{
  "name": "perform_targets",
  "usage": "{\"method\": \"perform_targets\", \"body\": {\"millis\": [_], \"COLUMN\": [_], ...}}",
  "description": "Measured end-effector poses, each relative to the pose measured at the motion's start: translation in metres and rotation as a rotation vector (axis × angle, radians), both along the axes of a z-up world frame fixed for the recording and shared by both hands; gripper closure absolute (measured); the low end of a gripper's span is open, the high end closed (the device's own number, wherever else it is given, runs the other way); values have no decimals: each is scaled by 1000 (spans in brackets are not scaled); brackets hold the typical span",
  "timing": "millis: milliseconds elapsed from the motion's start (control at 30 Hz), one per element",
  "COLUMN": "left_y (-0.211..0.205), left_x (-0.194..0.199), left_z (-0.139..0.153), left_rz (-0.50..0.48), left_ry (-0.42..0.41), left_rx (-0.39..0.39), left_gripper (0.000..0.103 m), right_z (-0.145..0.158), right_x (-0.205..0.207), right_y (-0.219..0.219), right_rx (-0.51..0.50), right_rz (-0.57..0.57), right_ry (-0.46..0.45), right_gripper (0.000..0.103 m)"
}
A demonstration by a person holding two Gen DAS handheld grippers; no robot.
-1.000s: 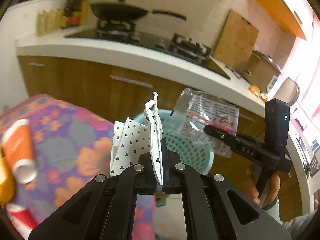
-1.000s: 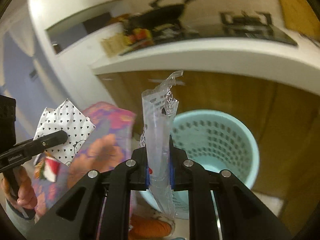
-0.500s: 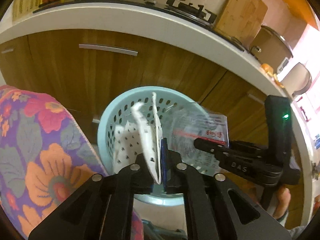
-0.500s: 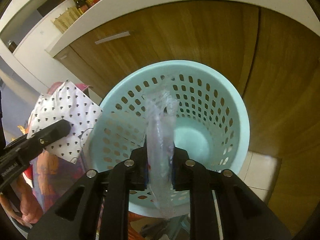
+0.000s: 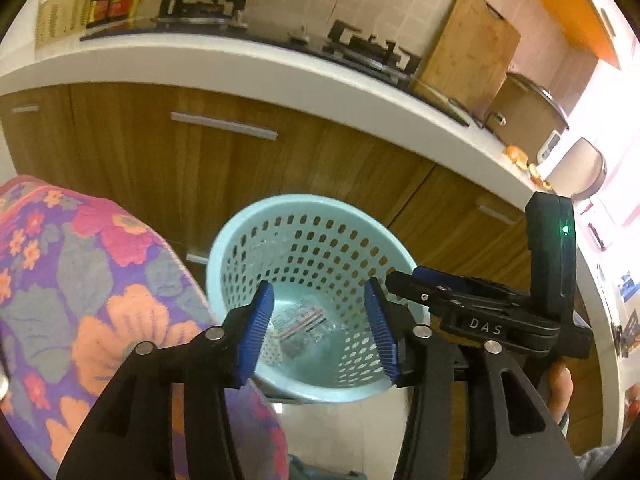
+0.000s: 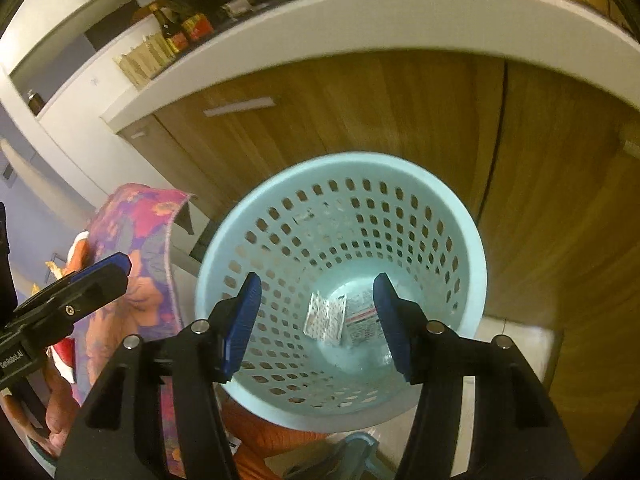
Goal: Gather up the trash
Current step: 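Carry both items to the blue wastebasket and open both tools to drop them, then grasp the snack bag with the left tool while the right tool grasps the red-white cup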
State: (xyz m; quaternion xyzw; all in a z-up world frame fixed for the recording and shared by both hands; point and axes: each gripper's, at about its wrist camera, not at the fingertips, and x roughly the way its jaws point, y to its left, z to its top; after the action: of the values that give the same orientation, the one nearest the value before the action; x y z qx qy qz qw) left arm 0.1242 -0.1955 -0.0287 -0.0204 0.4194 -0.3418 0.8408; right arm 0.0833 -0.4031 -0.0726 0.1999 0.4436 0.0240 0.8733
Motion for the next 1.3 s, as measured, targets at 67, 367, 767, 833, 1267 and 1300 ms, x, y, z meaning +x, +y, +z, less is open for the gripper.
{"method": "perform_targets", "body": {"millis": [67, 367, 767, 833, 1267, 1300], "left_y": [8, 89, 253, 281, 422, 428], "left_x": [-7, -49, -116, -128, -163, -161], "left_z": [8, 54, 84, 84, 14, 8], "left_rz": [17, 173, 538, 608, 992, 1008], "left_ry": [-23, -151, -266, -272, -54, -33], "left_rx": [-8, -45, -35, -20, -46, -52], "left_gripper": [51, 38, 36, 34, 28, 28], "right_z": [11, 59, 85, 88, 60, 58], "right_x": [-4, -22, -30, -31, -23, -21], "right_y": [9, 76, 235, 258, 371, 373], "right_rx": [-13, -35, -73, -70, -37, -38], "right_rz": [22, 171, 498, 540, 717, 720], "right_ry": [-44, -239, -342, -352, -297, -290], "right_gripper": [49, 49, 49, 49, 49, 49]}}
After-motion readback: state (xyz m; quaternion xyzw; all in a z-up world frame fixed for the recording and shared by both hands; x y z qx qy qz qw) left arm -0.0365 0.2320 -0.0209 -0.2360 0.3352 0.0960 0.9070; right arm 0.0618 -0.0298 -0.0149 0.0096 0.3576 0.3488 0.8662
